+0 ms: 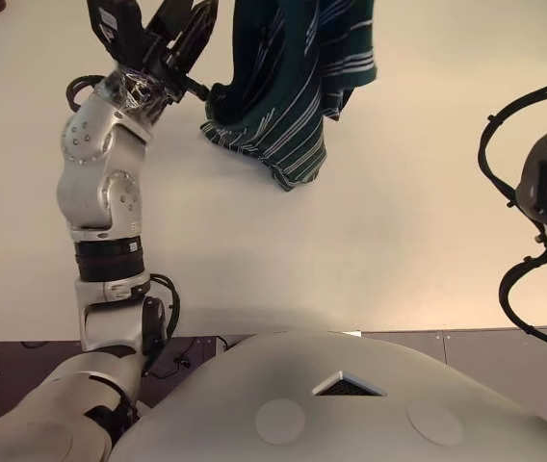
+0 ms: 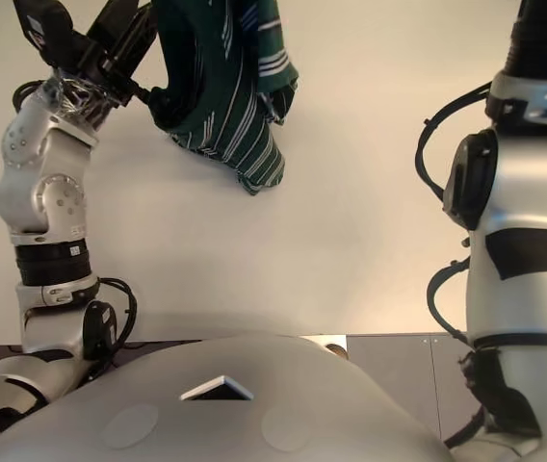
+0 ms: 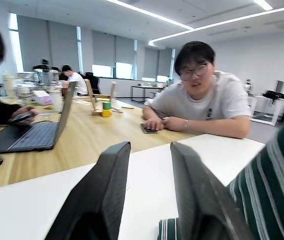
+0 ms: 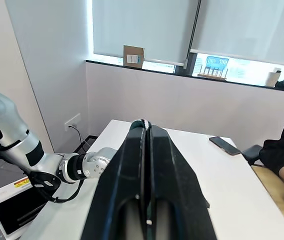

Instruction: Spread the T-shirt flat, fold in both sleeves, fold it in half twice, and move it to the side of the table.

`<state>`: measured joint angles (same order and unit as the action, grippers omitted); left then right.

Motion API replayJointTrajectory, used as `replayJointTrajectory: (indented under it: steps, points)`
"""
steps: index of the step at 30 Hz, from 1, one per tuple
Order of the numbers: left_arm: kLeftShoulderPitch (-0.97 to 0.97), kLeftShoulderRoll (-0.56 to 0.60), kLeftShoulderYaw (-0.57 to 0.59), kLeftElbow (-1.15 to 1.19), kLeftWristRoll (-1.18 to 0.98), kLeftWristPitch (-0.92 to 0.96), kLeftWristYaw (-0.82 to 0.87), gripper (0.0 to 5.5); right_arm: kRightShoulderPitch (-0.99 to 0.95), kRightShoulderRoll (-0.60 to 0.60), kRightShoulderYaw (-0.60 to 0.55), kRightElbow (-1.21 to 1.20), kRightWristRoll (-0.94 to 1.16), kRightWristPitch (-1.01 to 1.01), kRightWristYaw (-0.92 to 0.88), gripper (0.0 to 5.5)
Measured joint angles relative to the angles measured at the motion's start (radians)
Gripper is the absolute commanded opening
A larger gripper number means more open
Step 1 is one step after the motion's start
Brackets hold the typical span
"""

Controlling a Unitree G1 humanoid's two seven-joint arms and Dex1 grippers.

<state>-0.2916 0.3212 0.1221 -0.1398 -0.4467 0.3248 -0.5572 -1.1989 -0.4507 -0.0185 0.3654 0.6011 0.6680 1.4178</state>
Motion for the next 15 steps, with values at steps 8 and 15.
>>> replayJointTrajectory:
  steps: [8,15]
  points:
    - [0.126,0.304,-0.107,-0.161,0.137,0.090,-0.157,1.76,-0.034,-0.016,0.000,0.100,-0.043,-0.063,0.036,0.00]
    - [0.115,0.513,-0.162,-0.162,0.165,0.125,-0.377,2.69,-0.029,-0.031,0.013,0.053,-0.043,-0.053,0.051,0.00]
